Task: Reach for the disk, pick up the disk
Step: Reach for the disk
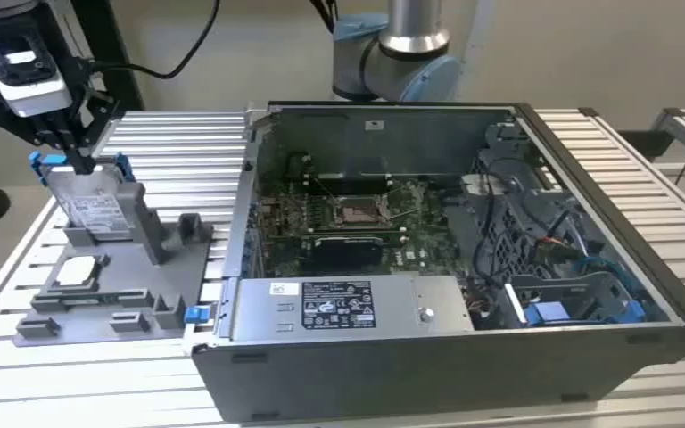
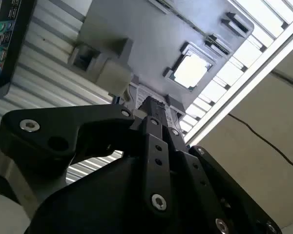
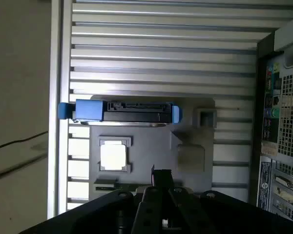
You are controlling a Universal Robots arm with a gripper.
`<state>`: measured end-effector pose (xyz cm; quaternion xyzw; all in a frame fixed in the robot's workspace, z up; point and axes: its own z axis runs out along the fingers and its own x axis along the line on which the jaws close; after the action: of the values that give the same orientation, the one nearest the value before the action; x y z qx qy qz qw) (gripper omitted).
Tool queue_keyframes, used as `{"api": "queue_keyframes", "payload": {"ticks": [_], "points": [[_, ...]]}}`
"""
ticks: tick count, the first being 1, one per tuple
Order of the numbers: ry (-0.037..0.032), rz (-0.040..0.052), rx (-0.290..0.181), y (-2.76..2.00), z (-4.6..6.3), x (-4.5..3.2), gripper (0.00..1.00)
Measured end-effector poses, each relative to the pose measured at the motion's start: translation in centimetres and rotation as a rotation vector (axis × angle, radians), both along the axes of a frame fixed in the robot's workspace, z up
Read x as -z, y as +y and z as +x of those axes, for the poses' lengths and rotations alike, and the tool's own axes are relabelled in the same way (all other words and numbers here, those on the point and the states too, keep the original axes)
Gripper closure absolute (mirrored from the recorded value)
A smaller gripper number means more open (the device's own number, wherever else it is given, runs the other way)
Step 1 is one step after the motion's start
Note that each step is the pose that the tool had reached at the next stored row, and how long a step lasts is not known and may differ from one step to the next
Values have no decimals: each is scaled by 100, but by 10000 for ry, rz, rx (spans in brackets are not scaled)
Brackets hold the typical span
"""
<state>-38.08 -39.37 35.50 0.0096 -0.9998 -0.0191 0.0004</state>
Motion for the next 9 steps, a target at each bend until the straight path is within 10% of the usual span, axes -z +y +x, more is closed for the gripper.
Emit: {"api": "queue_keyframes", "payload": {"ticks": [9], "points": [[-1, 0, 0, 0, 0, 0, 100]]}}
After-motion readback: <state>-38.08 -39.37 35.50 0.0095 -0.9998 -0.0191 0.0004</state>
